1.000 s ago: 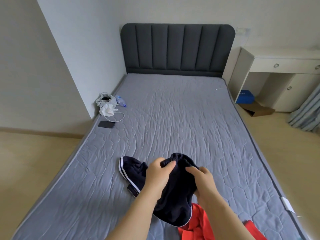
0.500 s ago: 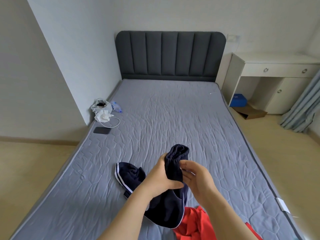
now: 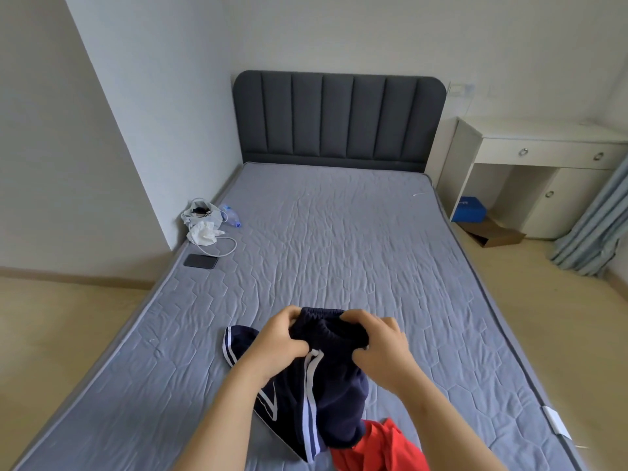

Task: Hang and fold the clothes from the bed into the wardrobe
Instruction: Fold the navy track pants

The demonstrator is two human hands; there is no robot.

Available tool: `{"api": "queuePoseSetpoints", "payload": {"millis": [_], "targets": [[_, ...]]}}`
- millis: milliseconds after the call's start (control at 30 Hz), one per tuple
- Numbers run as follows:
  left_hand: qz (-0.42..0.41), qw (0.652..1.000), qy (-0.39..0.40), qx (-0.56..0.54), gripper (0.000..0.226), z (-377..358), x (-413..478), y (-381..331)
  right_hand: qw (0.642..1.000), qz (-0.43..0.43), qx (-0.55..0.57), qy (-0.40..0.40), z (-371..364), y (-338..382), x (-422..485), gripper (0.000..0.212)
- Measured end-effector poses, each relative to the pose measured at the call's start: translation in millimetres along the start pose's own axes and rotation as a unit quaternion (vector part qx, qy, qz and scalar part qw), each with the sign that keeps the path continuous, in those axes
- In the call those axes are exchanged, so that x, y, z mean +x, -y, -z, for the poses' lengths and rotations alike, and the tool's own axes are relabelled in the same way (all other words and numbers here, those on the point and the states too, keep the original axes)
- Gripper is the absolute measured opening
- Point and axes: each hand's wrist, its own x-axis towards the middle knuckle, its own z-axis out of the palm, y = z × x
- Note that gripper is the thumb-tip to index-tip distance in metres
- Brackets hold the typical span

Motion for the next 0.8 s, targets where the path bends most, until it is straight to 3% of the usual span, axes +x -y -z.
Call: {"api": "queuePoseSetpoints", "payload": {"millis": [200,300,367,467,567,633,800], "targets": [[0.003,0.998,-0.01,-0.061,0.046,8,4,1,0.989,-0.016,-0.141,0.03,-2,1,1,0.048],[0.004,0.997,-0.003,-0.073,0.048,7,7,4,0.981,-0.004,-0.187,0.06,-1,3,2,0.025],[0.004,0.997,-0.013,-0.074,0.052,4,9,5,0.985,-0.011,-0.16,0.054,-1,0,3,0.018],[-0.027,0.997,-0.021,-0.076,0.061,2,11,3,0.994,-0.043,-0.097,0.027,-1,-1,7,0.029],[-0.044,0.994,0.081,-0.066,0.07,-4,11,0,0.997,-0.071,0.014,-0.008,2,4,12,0.025],[-0.044,0.993,0.104,-0.044,0.069,-9,12,-1,0.992,-0.07,0.104,-0.004,6,8,14,0.017],[-0.072,0.997,-0.027,-0.009,0.043,-3,25,-2,0.97,-0.112,0.215,0.007,18,5,13,0.017]]}}
